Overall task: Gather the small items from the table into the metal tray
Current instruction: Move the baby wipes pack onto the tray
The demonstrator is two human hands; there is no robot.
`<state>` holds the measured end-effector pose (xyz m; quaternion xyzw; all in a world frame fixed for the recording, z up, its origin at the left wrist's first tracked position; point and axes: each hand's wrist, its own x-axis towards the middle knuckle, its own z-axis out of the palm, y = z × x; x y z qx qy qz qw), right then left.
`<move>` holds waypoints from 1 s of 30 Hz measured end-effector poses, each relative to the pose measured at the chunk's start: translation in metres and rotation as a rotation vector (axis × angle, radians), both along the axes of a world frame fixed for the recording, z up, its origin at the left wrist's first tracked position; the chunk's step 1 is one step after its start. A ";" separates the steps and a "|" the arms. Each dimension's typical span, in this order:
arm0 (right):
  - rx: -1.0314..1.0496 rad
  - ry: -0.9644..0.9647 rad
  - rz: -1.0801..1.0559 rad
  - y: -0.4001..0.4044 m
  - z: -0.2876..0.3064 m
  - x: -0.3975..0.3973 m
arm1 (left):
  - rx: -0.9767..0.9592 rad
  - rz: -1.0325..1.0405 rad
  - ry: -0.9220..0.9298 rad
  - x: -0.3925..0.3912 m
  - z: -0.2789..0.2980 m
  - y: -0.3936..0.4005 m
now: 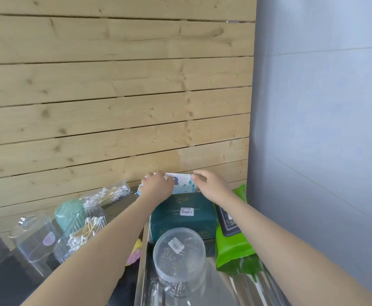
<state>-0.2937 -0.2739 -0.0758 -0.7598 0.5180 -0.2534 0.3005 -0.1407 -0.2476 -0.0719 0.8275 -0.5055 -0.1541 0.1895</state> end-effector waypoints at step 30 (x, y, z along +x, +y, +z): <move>0.280 -0.713 -0.294 0.003 0.044 -0.010 | -0.441 -0.209 0.568 -0.014 0.043 -0.011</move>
